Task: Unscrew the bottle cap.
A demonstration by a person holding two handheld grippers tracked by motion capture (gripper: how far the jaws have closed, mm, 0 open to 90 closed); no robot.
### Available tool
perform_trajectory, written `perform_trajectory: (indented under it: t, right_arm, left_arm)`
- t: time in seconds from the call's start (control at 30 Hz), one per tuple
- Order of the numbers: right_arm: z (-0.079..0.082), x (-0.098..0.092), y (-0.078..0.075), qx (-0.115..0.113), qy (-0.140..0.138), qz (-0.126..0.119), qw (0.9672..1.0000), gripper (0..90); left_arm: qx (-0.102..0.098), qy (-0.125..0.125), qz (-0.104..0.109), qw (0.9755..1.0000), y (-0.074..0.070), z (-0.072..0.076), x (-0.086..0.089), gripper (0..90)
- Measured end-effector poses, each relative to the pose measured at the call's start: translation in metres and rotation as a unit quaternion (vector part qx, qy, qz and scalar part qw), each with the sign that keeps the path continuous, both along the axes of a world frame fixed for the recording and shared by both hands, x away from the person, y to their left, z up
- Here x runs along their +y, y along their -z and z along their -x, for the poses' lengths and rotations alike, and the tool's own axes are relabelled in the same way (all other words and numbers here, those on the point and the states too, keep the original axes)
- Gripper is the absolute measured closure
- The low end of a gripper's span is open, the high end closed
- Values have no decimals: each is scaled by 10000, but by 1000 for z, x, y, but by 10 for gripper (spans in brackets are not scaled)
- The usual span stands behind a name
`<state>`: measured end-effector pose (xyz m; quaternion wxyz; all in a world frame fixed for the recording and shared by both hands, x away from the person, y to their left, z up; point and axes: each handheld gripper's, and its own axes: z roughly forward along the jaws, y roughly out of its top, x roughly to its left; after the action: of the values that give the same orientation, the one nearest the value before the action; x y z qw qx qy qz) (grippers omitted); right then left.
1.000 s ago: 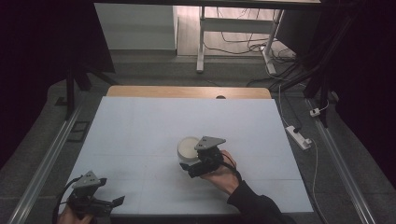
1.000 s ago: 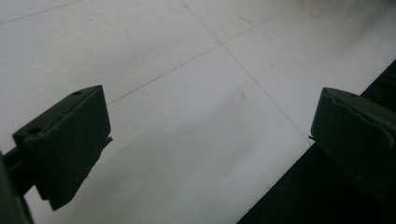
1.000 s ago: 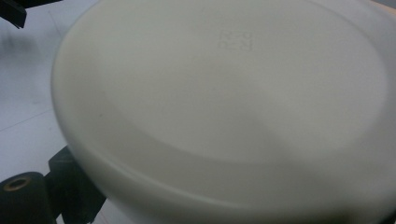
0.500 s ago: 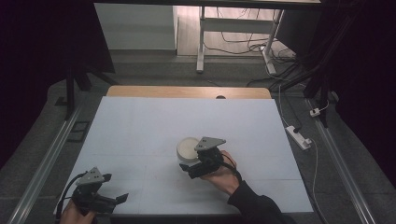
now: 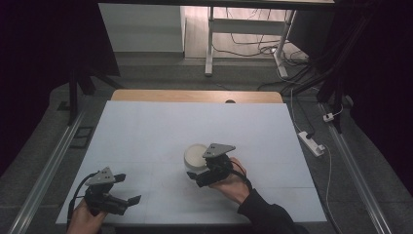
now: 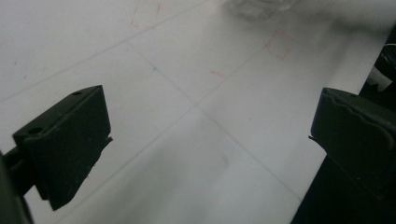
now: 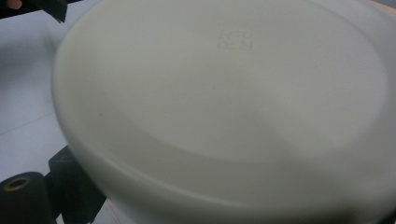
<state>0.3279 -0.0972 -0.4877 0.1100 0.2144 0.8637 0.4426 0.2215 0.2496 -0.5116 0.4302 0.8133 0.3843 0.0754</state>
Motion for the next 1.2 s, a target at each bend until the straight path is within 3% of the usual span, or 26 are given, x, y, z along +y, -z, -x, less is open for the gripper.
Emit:
perform_trajectory:
  t: [0.37, 0.6, 0.8, 1.0, 1.2]
  right_arm:
    - [1, 0, 0, 18, -54, -14, 10000, 64]
    - [1, 0, 0, 10, -99, -14, 9999, 64]
    - [2, -1, 0, 4, -139, -21, 9999, 65]
    - [3, -1, -1, -21, -183, -54, 9998, 64]
    - [3, -1, -1, -43, -237, -49, 9997, 65]
  left_arm:
    - [-211, 113, 3, 9997, -13, -22, -17, 0]
    - [-280, 422, -145, 9986, -25, -37, -37, 0]
    - [-427, 757, -197, 9960, -38, -51, -54, 0]
    - [-610, 928, -269, 9935, -51, -63, -69, 0]
    - [-696, 1229, -259, 9896, -57, -73, -82, 0]
